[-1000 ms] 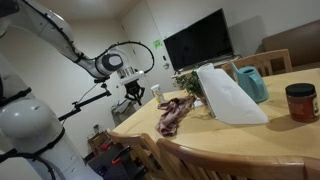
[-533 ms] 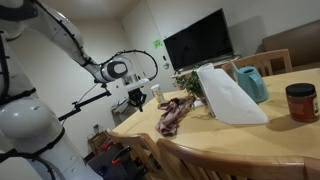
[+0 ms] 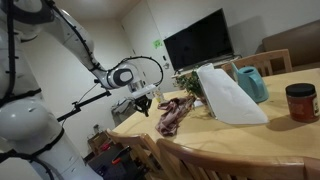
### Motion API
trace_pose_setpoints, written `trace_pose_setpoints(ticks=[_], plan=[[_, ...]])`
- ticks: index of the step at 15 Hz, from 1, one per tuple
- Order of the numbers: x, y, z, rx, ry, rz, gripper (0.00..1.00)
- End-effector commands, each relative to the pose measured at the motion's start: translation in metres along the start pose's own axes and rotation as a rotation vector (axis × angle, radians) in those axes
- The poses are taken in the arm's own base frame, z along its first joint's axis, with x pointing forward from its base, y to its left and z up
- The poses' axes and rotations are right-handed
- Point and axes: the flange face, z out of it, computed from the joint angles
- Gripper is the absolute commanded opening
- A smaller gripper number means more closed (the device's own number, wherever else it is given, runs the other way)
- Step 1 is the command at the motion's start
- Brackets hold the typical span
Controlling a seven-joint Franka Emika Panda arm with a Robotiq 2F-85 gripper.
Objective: Straighten the red cloth
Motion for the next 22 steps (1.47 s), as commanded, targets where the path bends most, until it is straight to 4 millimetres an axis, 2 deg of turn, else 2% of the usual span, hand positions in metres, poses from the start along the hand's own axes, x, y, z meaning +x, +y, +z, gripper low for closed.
trace_pose_setpoints(ticks=[1,5,13,17,22], plan=[[0.0,0.0,0.001,0.003,0.0,-0.003,0.01],[-0.001,0.007,0.005,0.012,-0.016,0.004,0.0],[-0.019,0.027,0.059,0.079,-0.03,0.032,0.0],[-0.02,0.032,0.08,0.084,-0.056,0.027,0.0],[-0.011,0.04,0.087,0.067,-0.102,0.034,0.0]])
